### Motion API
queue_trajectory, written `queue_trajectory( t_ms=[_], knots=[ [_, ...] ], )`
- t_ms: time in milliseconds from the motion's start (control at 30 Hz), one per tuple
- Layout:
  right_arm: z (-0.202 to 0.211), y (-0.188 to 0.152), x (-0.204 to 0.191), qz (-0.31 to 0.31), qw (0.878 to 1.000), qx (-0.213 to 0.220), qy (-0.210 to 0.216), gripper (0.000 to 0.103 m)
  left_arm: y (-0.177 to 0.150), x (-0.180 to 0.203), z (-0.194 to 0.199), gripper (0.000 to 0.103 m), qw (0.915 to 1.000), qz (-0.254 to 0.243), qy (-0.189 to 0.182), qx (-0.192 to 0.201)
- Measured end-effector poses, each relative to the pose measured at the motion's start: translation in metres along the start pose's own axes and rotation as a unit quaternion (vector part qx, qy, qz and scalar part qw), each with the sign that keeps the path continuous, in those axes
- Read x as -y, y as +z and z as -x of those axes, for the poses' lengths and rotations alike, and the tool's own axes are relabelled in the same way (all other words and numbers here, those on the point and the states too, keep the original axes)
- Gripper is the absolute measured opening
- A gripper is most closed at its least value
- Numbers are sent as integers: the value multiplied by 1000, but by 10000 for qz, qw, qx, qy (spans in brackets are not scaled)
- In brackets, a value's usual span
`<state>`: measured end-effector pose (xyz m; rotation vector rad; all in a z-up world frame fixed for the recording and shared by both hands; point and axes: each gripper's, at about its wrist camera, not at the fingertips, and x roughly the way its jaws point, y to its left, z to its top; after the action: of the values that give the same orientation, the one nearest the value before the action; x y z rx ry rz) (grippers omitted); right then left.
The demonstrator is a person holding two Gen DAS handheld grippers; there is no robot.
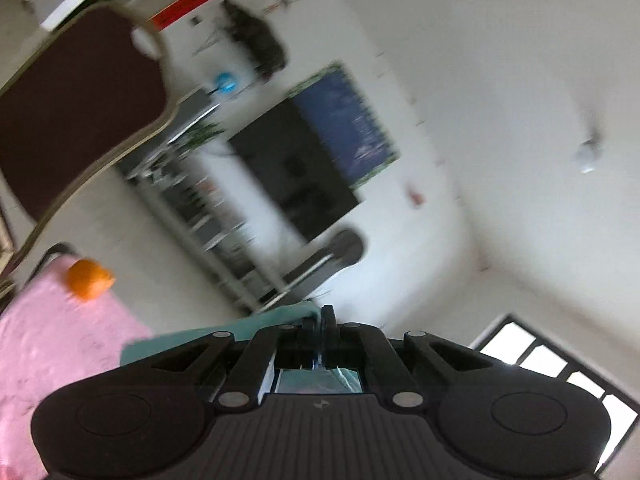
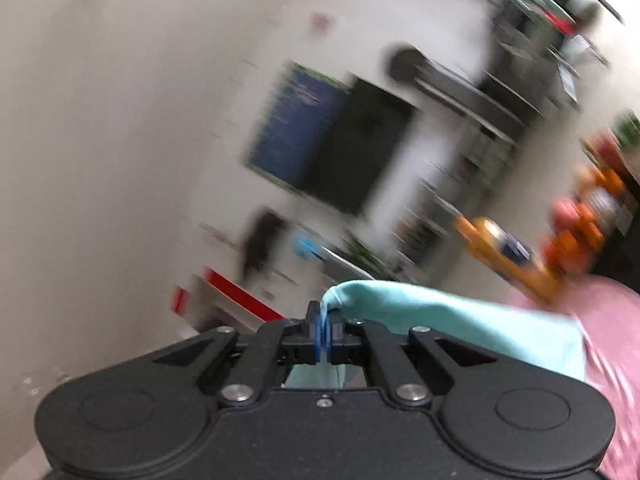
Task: Fold clothes
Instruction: 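Lift the held T-shirt high with both grippers and shake it open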
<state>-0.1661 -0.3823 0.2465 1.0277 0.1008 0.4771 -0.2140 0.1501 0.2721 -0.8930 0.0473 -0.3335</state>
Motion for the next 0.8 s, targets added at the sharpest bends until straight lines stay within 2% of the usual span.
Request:
queue_trajectory(
  t_ms=[67,167,200,233,267,300,333,400,467,500,567,633,667,767,800],
  knots=[
    [15,0,-18,286,9993,65,214,2,0,10,4,0,9997,-174,112,94],
    [11,-3,-25,495,9987,-81,105,2,-4,9,-24,0,9951,-532,827,-92],
    [-1,-7,-19,567,9981,-191,-141,2,-6,0,-43,0,9906,-540,1214,-315],
    [-13,-11,-14,639,9967,-302,-389,2,-8,-10,-57,0,9881,-456,1396,-462],
    [-23,-14,0,204,9982,-332,-458,2,-10,-21,-72,0,9849,-372,1577,-610],
    [-35,-18,15,35,9979,-351,-549,2,-11,-32,-87,0,9811,-288,1756,-757],
    [-47,-22,29,-128,9972,-371,-640,2,-13,-39,-106,0,9719,-438,2146,-860],
    [-91,-38,55,-75,9865,-963,-1324,2,-4,-53,-138,0,9610,-376,2536,-1034],
    [-135,-37,73,-93,9778,-1143,-1753,2,12,-58,-170,0,9542,-343,2776,-1059],
    [-155,-33,70,40,9774,-1101,-1806,2,23,-47,-173,0,9595,-382,2640,-901],
    [-190,-17,52,380,9829,-875,-1574,2,45,-25,-177,0,9688,-459,2365,-584],
    [-201,-4,24,734,9883,-547,-1217,2,61,1,-177,0,9751,-665,2100,-275],
    [-203,4,10,901,9904,-403,-966,2,65,15,-174,0,9767,-832,1973,-125],
    [-196,11,-8,1415,9870,-267,-719,2,53,26,-163,0,9766,-1134,1826,-21],
    [-192,9,-6,1488,9859,-284,-705,2,39,13,-161,0,9750,-1129,1911,-145]
  ],
)
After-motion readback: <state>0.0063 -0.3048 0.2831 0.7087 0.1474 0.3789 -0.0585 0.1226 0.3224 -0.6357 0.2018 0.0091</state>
